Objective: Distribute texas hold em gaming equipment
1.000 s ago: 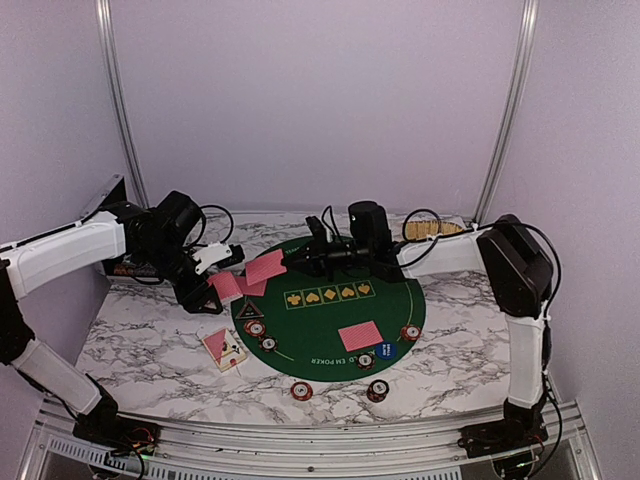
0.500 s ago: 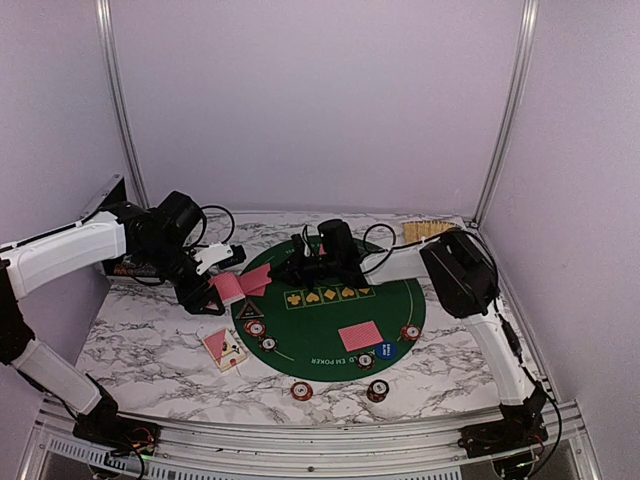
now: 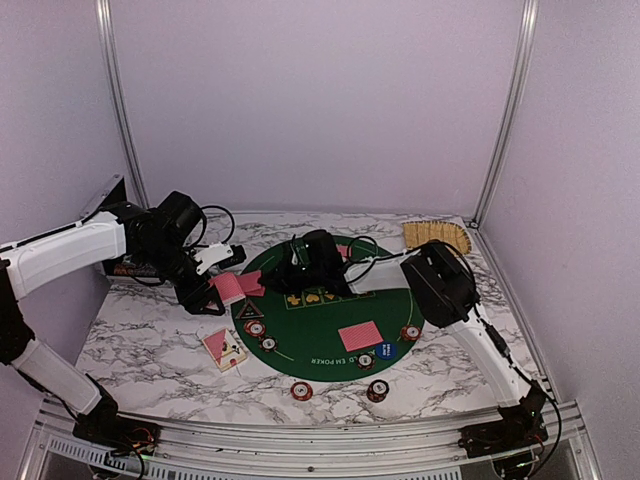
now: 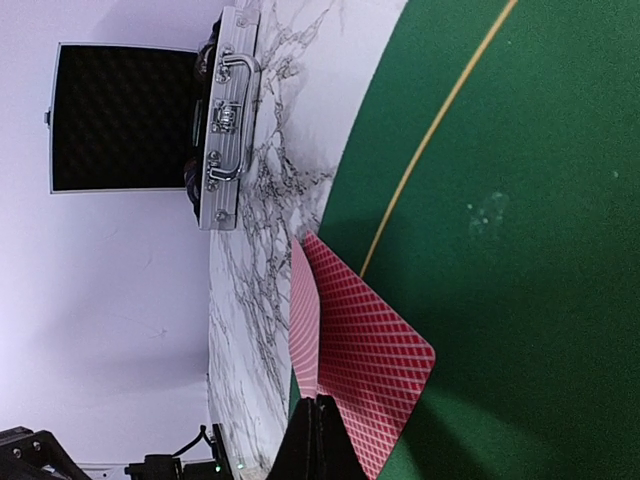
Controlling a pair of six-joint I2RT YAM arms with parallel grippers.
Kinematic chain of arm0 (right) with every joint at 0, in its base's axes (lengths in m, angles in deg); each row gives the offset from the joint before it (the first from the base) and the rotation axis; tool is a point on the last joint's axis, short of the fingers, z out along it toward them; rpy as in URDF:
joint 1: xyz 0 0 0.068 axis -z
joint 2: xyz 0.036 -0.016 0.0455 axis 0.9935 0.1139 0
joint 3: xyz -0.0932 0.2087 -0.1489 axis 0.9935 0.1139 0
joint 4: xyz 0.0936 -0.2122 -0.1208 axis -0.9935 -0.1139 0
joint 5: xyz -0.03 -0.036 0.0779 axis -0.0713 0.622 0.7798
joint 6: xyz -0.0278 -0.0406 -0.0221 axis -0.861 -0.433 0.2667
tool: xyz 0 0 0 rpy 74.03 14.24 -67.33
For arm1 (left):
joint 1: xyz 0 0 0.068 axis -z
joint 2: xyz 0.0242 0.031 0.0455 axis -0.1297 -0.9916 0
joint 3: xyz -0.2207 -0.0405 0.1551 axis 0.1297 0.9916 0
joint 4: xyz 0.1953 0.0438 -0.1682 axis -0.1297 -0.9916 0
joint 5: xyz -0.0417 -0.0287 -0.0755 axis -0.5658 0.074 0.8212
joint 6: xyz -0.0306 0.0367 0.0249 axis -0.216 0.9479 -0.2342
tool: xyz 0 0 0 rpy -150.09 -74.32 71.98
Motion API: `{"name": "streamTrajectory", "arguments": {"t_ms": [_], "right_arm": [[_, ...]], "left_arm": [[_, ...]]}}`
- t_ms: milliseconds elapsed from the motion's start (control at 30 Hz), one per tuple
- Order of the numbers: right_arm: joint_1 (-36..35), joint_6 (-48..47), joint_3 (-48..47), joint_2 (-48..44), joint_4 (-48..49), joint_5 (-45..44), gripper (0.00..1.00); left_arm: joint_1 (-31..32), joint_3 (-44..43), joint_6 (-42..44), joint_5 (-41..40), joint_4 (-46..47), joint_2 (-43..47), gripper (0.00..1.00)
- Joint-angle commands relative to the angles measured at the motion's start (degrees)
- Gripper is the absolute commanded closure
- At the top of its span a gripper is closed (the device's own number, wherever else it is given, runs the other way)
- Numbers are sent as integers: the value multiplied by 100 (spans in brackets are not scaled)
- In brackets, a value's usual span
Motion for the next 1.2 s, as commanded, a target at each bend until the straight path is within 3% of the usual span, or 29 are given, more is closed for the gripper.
{"name": "streamTrajectory", "arguments": {"t_ms": [0,100,300,633,900,967,1167], "right_arm": [[-146,-1,-193,28,-82,-132,100],[-188,-92,-70,-100,-171,-170,96],[-188,-332,419,-533,-246,-279,64],[-83,-727,1590,-1743,-192,-513,47],[-79,-1157,2360,-2678,-347,-606,16],[-80,-1170,2557,-2887,-322,-577,4],[-137,-1204,3049,-3386,-220,-335,1]], "left_arm": [[-18,14,-28,147,-94,117,100],[-18,3,-32,174,-96,87,100],[-13,-39,-45,175,-95,51,100],[-1,-77,-72,208,-88,-14,100],[0,-114,-63,203,-88,-27,100],[0,-117,-63,193,-88,-31,100],[0,-145,-66,205,-88,-41,100]]}}
